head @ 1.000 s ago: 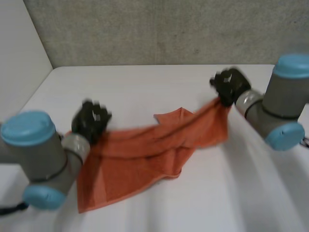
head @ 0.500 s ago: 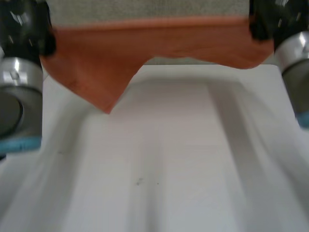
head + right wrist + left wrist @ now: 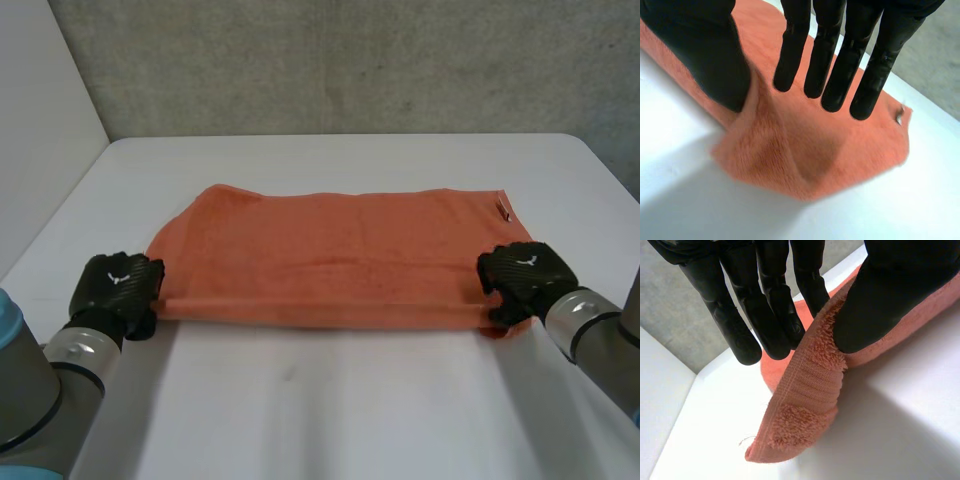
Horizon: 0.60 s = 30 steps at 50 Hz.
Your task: Fold the laundry
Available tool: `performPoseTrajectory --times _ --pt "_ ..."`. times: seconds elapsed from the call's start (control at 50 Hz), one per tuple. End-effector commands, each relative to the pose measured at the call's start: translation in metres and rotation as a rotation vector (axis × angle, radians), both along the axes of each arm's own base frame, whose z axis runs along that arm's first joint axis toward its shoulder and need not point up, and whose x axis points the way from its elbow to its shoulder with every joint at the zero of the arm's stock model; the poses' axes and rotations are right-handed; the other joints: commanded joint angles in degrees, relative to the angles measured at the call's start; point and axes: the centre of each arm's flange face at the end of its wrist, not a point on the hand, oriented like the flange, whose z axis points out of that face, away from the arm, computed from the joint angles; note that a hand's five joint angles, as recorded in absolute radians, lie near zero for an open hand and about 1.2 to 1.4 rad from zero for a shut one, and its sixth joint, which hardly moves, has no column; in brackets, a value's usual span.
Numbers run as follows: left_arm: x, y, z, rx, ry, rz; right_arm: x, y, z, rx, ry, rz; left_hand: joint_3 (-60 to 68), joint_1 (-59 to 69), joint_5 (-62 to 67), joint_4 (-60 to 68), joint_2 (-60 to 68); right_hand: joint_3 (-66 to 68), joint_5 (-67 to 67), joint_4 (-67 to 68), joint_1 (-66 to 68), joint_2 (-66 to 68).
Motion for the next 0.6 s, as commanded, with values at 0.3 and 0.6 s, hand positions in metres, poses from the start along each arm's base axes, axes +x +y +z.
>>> performPoseTrajectory --times 0.3,0.6 --pt "-0.001 -0.004 -0.007 0.028 -0.009 -0.001 -0.04 -0.011 -0.015 0.225 -0.325 -0.139 0.9 4.2 4.0 0.9 0.8 30.8 29.6 30.7 37.5 30.7" --pt "0.014 -0.013 -0.008 0.082 -0.013 0.033 -0.037 -0.006 -0.006 0.207 -0.323 -0.099 -35.3 -32.0 -32.2 -35.3 -35.4 30.8 29.6 30.7 37.5 30.7"
